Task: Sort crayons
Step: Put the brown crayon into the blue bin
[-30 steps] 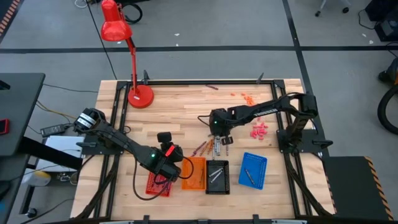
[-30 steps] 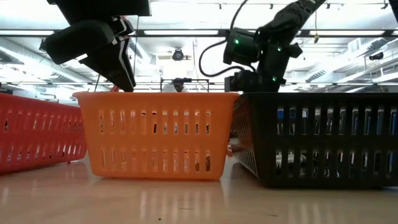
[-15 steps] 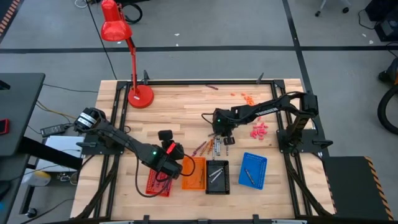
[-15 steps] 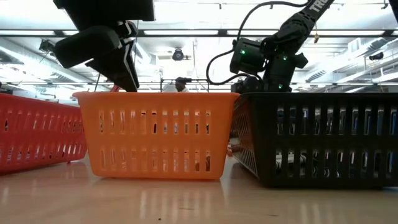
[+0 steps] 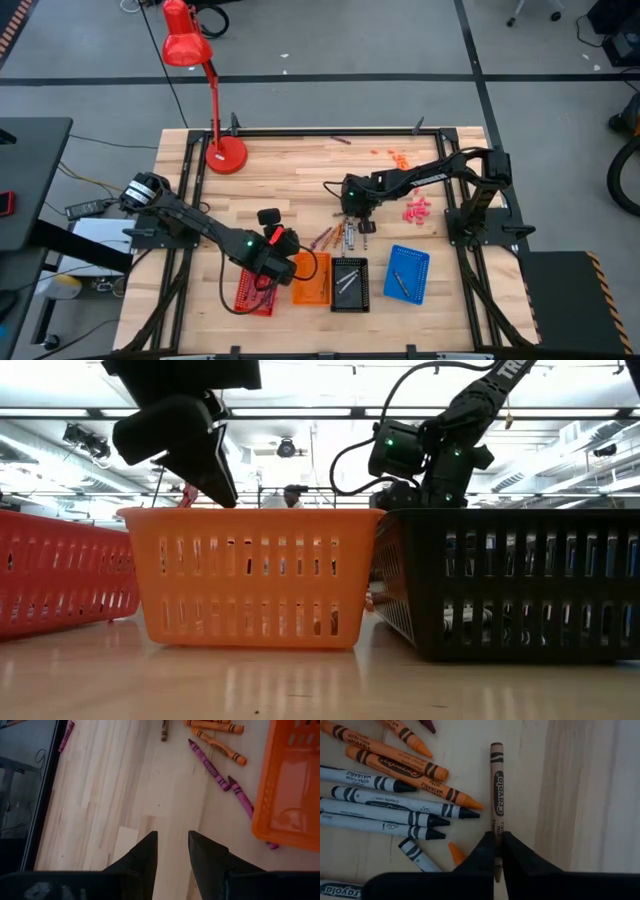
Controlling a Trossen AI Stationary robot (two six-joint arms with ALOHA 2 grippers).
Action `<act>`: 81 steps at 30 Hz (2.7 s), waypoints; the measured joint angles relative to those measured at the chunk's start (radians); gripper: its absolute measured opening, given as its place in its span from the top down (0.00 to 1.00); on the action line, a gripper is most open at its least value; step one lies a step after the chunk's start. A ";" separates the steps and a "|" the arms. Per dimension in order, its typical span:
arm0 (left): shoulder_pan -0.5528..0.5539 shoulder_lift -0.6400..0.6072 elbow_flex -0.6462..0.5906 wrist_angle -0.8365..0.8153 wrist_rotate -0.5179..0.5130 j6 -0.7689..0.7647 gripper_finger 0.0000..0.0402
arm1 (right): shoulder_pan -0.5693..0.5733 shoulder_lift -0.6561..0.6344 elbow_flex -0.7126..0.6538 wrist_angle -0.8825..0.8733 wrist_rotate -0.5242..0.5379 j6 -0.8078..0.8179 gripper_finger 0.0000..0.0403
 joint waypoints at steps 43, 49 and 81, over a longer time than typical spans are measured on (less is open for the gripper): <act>0.006 0.000 0.000 0.015 0.000 0.048 0.70 | 0.622 -0.245 0.261 -0.736 0.104 0.246 0.93; 0.006 0.000 0.000 0.021 0.000 0.049 0.70 | 0.734 -0.245 0.258 -0.848 0.168 0.369 0.93; 0.040 0.000 0.000 0.058 0.001 0.106 0.70 | 0.953 -0.244 0.036 -0.619 0.308 -0.503 0.88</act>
